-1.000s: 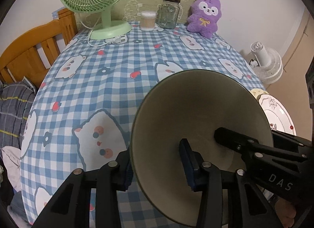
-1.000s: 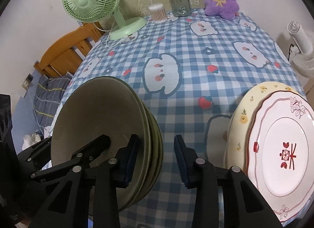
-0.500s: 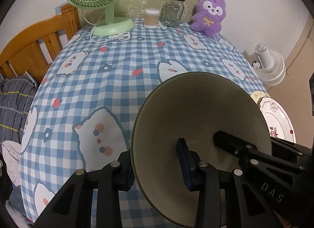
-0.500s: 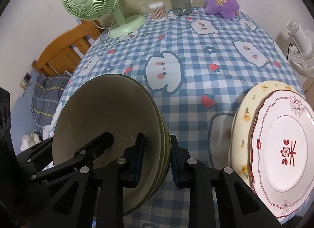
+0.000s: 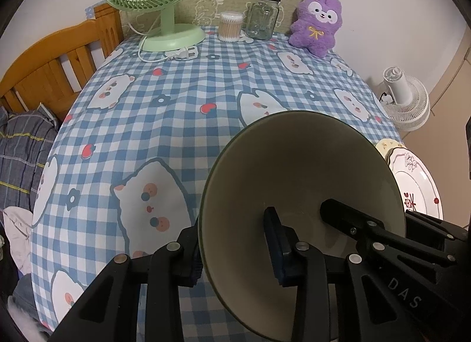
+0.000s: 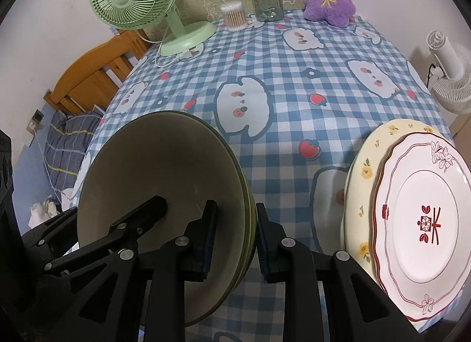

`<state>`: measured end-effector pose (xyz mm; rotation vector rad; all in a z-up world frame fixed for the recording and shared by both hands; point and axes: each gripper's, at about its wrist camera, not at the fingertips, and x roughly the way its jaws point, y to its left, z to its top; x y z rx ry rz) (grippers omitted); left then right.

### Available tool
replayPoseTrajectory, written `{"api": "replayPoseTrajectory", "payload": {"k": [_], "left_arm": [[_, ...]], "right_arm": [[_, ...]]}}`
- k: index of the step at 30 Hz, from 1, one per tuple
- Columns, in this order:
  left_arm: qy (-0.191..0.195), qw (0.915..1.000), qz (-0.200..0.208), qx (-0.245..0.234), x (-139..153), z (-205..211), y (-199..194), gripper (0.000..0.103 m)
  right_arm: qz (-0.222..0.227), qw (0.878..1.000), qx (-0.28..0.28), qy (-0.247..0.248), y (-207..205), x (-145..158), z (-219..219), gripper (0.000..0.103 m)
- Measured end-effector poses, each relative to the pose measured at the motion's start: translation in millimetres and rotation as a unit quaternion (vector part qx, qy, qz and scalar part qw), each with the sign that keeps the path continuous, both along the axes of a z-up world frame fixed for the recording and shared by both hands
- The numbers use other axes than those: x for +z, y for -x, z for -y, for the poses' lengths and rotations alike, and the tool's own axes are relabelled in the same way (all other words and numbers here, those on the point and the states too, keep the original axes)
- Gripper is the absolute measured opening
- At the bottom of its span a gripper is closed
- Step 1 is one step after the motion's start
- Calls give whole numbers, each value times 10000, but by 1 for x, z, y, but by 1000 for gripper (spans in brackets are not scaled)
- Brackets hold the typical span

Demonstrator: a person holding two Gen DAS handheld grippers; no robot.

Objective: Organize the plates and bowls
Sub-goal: 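Lift the bowl stack with both tools and carry it over the plate stack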

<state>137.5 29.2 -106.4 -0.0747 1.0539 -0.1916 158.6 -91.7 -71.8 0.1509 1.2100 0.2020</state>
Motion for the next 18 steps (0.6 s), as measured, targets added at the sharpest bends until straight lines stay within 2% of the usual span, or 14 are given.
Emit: {"api": "replayPoseTrajectory", "payload": {"k": [18], "left_arm": [[71, 9999, -65, 33, 10, 14, -2, 35]], "right_arm": [[-36, 9999, -131, -16, 1, 13, 14, 27]]}}
